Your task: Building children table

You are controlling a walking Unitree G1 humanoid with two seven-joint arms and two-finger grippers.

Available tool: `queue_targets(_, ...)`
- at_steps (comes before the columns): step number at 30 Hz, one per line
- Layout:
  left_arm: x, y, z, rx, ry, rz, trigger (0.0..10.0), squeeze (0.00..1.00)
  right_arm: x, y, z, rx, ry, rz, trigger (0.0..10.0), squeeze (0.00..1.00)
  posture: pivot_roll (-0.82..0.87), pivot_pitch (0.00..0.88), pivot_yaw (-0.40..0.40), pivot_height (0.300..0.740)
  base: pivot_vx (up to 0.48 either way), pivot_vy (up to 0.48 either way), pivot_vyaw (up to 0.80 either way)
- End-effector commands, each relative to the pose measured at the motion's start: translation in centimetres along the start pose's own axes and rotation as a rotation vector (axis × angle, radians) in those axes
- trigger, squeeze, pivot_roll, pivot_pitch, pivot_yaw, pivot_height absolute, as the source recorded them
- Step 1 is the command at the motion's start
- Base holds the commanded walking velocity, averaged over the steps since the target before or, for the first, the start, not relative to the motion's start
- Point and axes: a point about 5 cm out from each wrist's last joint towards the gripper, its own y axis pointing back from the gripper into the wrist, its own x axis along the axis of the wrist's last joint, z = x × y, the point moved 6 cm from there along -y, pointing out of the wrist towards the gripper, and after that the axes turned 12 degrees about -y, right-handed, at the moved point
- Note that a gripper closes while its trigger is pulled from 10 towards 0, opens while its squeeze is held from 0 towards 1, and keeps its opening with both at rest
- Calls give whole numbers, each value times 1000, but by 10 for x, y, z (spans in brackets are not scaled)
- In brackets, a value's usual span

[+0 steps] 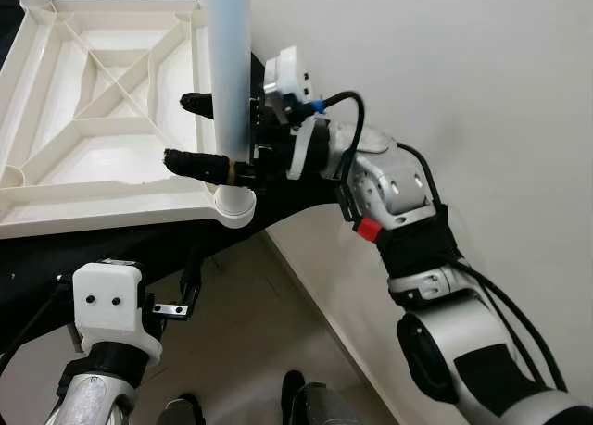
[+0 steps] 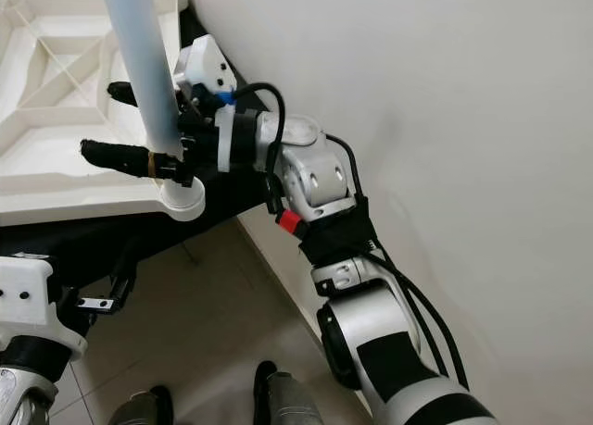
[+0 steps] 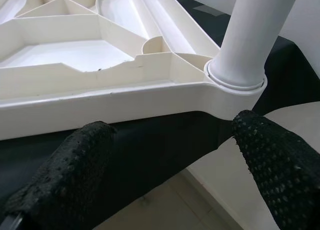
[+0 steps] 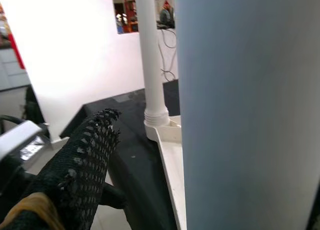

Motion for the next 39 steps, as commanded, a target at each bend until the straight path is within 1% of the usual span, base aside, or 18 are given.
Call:
queue_targets(1,-3,3,-1,-2,0,-19,10000,0,5,-1,-6,63,-9,14,10000,0,121,324,-122,740,0,0,0)
queue_targets(5,-3,4,-2,-2,-4,-22,10000,0,6,5,-7,130,-21,-1,10000,0,130,321,-120,740,0,0,0)
queue_targets(6,-2,3,-3,-1,-5,-20,10000,0,6,7,-7,150,-22,-4,1686,0,130,319,-121,740,0,0,0)
queue_targets(7,-2,3,-3,0,-6,-19,10000,0,6,8,-7,162,-23,-6,0,0,129,319,-120,740,0,0,0)
queue_targets(17,-2,3,-2,-2,-3,-16,10000,0,6,14,-4,171,-21,-23,0,0,119,313,-120,740,0,0,0)
queue_targets(22,-2,2,-3,-1,-3,-16,10000,0,2,17,2,128,-9,-39,0,0,117,311,-126,740,0,0,0)
queue_targets(23,-2,3,-3,-1,-4,-15,10000,0,-8,15,6,59,-23,-60,0,0,99,322,-143,740,0,0,0)
queue_targets(24,-2,3,-3,0,2,-14,10000,0,-30,12,13,-68,-60,-108,0,0,83,308,-181,740,0,0,0)
queue_targets(26,-2,3,-3,0,2,-14,10000,0,-30,12,13,-68,-60,-108,0,0,83,308,-181,740,0,0,0)
queue_targets(27,-1,3,-1,-7,25,-13,10000,0,-98,13,19,-484,-144,-198,0,0,78,326,-181,740,0,0,0)
queue_targets(28,0,3,-1,-7,32,-11,10000,0,-133,15,3,-650,-265,-223,0,0,78,326,-181,740,0,0,0)
queue_targets(29,0,3,-1,-7,32,-11,10000,0,-133,15,3,-650,-265,-223,0,0,78,326,-181,740,0,0,0)
queue_targets(30,0,2,-1,-7,35,-10,10000,0,-152,18,-10,-745,-351,-236,0,0,85,327,-174,740,0,0,0)
queue_targets(31,0,1,-2,-3,27,-7,10000,0,-159,13,-20,-753,-366,-243,0,0,74,334,-157,740,0,0,0)
queue_targets(33,0,-1,-3,0,21,-5,10000,0,-155,11,-17,-761,-333,-228,0,0,73,320,-153,740,0,0,0)
queue_targets(34,0,-2,-3,3,16,-5,10000,0,-149,11,-11,-773,-289,-214,0,0,77,318,-153,740,0,0,0)
queue_targets(36,1,-4,-2,0,23,1,10000,0,-136,8,3,-794,-255,-182,0,0,79,313,-151,740,0,0,0)
queue_targets(39,2,-7,1,-12,24,8,10000,0,-117,-5,20,-771,-196,-142,0,0,87,304,-153,740,0,0,0)
